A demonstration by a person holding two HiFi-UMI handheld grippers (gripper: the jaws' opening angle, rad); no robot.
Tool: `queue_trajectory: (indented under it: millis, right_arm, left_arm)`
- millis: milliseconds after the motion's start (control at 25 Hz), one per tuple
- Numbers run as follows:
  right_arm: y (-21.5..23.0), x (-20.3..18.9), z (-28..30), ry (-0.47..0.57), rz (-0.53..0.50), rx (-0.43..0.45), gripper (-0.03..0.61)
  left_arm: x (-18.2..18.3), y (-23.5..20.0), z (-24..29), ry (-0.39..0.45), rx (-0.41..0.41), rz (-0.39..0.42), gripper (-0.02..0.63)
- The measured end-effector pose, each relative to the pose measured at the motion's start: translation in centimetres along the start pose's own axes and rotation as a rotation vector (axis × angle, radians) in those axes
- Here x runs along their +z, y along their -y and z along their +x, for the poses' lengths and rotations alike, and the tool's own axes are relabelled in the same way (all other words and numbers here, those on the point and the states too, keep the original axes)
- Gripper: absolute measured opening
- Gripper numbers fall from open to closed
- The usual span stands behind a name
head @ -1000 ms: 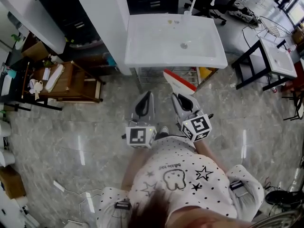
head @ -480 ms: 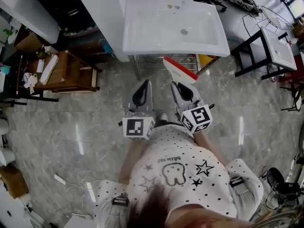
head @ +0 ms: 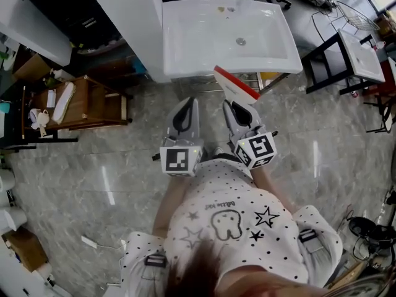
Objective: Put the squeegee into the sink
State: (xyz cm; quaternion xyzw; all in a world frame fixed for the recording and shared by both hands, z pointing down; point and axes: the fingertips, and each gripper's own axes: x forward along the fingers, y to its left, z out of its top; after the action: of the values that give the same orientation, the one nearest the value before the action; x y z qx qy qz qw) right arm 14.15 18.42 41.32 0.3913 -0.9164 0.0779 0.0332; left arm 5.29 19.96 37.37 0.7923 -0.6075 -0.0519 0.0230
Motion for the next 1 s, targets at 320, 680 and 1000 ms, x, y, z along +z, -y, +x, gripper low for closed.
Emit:
queue_trajectory:
  millis: [320,680,1000]
  right_arm:
    - [-0.1,-0.3,2.8,-0.004,0.014,-0.022,0.020]
    - [-0.1,-0.9,4.3,-0.025,0.025,-0.024,0.020]
    - [1.4,-0.8,6.1,-0.032,0.033,-0.004,0.020]
  left_arm:
    - [-0.3,-2.7,0.9,-0.016,-0.014,-0.035,-0.012]
    - [-0.9,-4.1,1.5,-0.018,-0.026,-0.059,-0.012]
    - [-0.9,-4.8,3.7,-0.018,-0.009,-0.068,-0.012]
